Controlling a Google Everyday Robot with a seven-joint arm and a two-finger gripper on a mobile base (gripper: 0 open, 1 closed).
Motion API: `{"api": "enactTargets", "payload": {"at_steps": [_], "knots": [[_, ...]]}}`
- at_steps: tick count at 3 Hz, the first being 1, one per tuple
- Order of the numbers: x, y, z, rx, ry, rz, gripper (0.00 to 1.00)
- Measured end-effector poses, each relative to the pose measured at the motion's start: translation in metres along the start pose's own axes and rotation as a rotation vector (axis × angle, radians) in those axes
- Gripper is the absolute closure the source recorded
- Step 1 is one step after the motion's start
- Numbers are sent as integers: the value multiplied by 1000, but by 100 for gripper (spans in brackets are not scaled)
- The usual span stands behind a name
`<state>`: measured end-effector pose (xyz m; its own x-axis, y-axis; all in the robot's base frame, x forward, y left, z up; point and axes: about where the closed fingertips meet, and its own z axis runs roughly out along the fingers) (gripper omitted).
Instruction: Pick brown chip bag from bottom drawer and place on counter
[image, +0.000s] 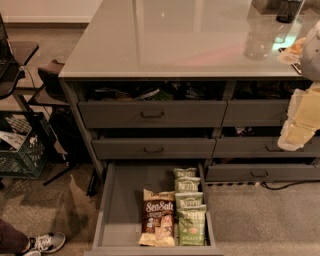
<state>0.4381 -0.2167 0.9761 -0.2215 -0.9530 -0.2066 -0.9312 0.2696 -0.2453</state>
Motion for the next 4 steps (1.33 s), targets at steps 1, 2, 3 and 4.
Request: {"api": "enactTargets", "payload": {"at_steps": [1, 2, 3, 4], "knots": [[0, 0, 0, 0, 0, 0, 0], [-13, 18, 23, -31, -60, -36, 0], [-48, 55, 90, -131, -205, -59, 0], [-94, 104, 180, -291, -365, -27, 0]]}}
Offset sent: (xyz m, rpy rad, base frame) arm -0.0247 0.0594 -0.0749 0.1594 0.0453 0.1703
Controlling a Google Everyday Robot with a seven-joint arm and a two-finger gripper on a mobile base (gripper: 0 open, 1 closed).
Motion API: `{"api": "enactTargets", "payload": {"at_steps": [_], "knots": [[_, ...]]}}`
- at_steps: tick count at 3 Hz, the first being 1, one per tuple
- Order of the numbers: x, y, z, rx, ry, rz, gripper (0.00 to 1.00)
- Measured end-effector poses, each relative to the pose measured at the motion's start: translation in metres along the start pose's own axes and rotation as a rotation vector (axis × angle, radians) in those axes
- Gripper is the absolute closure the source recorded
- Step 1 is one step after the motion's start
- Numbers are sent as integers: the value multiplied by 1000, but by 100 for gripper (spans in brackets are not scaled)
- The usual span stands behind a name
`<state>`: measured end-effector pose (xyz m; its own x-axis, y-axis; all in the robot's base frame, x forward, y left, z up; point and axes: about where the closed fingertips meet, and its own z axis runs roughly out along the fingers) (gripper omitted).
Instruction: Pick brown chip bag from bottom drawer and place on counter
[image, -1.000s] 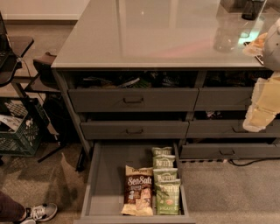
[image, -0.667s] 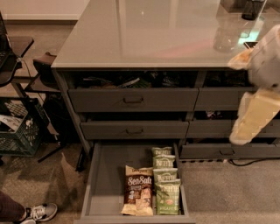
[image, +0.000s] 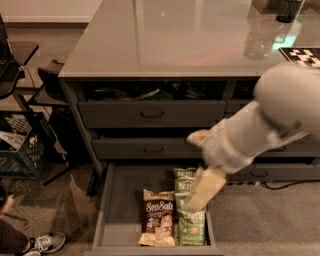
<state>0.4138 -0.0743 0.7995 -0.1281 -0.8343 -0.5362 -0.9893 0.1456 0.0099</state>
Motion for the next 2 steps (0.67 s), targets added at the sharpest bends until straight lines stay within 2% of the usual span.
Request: {"api": "enactTargets", "payload": {"at_steps": [1, 2], "knots": [[-2, 16, 114, -152, -111, 80, 0], [-1, 8, 202, -208, -198, 162, 0]]}}
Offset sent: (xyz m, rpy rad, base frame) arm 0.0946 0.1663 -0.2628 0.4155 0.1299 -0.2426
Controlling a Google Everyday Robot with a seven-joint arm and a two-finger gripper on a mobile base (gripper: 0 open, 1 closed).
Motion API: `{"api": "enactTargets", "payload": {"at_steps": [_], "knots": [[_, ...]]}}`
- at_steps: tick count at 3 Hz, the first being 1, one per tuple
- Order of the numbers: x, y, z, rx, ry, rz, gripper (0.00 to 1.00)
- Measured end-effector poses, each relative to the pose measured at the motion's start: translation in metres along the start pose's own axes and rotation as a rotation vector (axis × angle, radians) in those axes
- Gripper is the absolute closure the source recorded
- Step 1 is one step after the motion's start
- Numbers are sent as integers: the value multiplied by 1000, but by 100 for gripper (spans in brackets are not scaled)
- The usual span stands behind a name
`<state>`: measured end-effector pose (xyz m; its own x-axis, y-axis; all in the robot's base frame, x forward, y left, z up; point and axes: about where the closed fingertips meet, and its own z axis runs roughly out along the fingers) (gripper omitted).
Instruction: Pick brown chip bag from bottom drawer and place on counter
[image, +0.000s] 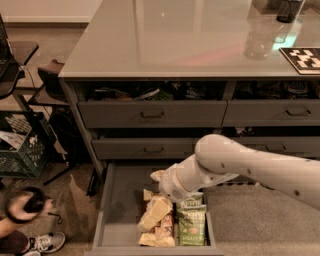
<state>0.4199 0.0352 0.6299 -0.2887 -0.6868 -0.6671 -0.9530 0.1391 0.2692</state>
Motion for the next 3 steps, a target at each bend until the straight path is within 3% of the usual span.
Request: {"api": "enactTargets", "payload": {"at_steps": [1, 2, 3], "knots": [[6, -59, 56, 47, -92, 63, 0], [16, -73, 74, 68, -120, 101, 0], [16, -73, 74, 68, -120, 101, 0]]}}
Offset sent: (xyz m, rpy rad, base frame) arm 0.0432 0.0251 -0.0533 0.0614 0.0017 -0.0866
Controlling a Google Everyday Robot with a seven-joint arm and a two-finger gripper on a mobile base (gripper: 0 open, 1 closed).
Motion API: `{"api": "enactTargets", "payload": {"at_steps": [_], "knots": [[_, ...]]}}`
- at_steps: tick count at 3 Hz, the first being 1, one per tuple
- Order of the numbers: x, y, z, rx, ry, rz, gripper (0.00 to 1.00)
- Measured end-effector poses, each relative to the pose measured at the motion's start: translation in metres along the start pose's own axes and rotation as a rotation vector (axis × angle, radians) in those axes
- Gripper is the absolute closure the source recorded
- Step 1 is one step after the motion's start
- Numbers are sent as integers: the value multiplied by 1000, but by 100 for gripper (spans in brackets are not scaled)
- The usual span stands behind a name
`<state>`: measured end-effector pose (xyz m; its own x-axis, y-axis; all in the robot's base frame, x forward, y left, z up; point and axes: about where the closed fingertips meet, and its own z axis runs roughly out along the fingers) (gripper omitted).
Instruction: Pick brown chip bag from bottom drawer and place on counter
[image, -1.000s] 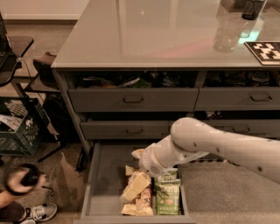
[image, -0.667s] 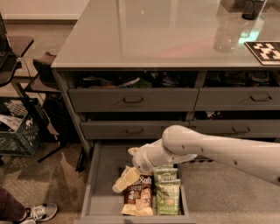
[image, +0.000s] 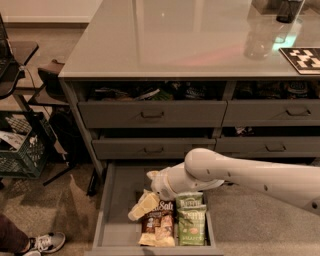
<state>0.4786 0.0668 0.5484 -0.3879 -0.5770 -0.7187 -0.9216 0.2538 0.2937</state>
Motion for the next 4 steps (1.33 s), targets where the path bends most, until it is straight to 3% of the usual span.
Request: {"api": "enactTargets", "payload": {"at_steps": [1, 2, 3, 4], "knots": [[0, -28, -18, 108, -1, -119, 0], [-9, -76, -48, 209, 10, -237, 0], [-17, -114, -61, 243, 20, -290, 0], [-27, -184, -92, 282, -10, -275, 0]]}}
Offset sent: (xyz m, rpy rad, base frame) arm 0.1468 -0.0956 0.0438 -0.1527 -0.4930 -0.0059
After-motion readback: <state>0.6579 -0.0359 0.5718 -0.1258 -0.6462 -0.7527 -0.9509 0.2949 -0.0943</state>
